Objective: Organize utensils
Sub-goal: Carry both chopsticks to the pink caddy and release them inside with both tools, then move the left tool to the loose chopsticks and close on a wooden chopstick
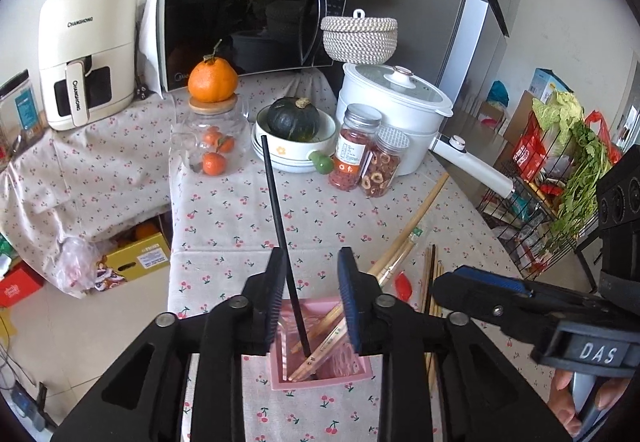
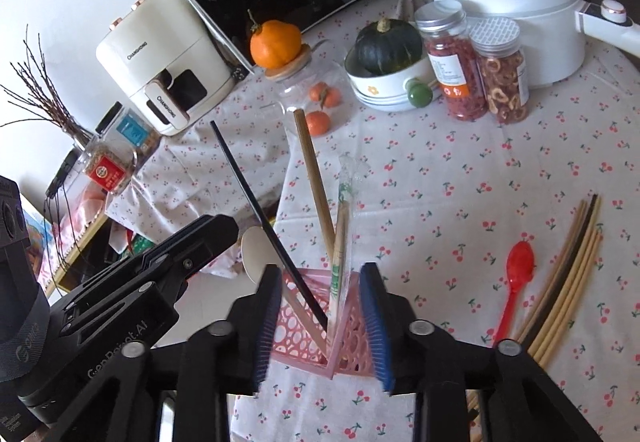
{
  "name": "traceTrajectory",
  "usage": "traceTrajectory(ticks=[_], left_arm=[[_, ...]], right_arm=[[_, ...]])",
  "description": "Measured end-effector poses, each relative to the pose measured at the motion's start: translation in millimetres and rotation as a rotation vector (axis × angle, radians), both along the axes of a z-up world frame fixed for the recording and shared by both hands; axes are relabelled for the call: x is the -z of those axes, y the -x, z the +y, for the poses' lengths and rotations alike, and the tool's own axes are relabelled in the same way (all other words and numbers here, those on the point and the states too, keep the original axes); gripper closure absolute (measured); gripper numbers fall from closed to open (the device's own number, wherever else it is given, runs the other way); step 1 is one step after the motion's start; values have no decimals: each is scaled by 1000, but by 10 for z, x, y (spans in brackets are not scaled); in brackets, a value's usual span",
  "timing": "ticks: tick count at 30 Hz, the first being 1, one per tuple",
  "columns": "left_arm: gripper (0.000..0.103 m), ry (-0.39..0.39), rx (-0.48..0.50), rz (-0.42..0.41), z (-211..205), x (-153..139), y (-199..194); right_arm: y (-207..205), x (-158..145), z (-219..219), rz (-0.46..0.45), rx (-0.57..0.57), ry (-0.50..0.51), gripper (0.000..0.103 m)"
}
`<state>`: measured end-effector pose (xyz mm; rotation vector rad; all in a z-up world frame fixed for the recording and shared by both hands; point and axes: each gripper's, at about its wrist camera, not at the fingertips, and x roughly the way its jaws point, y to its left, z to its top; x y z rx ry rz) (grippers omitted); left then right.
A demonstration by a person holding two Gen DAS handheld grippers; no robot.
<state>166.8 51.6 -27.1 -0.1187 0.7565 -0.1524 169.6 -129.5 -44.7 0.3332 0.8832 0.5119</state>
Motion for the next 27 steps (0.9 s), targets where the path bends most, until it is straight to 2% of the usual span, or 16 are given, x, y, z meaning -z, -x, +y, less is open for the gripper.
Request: traceTrajectory(ticks=[2, 3, 5, 8, 11, 16, 18, 22, 27], left_arm=[[51, 1, -7, -11, 21, -30, 70], [48, -1, -8, -14, 25, -43, 107], [34, -9, -13, -10, 20, -62, 173], [21, -28, -27, -1, -23, -61, 287], [14, -45, -22, 11, -100, -39, 408], [12, -43, 6, 70, -230, 32, 571], [9, -37, 26, 72, -296, 44, 646], [0, -71, 50, 56, -485, 47, 772], [0, -108, 73, 38, -753, 116, 861]], right_arm=[[40, -67, -76, -17, 7, 0, 43], [54, -95, -109, -24, 9, 1, 40], [90, -134, -189, -35, 18, 14, 24], [150, -156, -312, -45, 29, 52, 10], [234, -145, -455, -57, 34, 86, 5], [375, -91, -717, -66, 100, 150, 0], [402, -57, -819, -45, 134, 182, 0], [491, -27, -1065, -45, 189, 183, 0], [591, -3, -1263, -84, 249, 269, 0]])
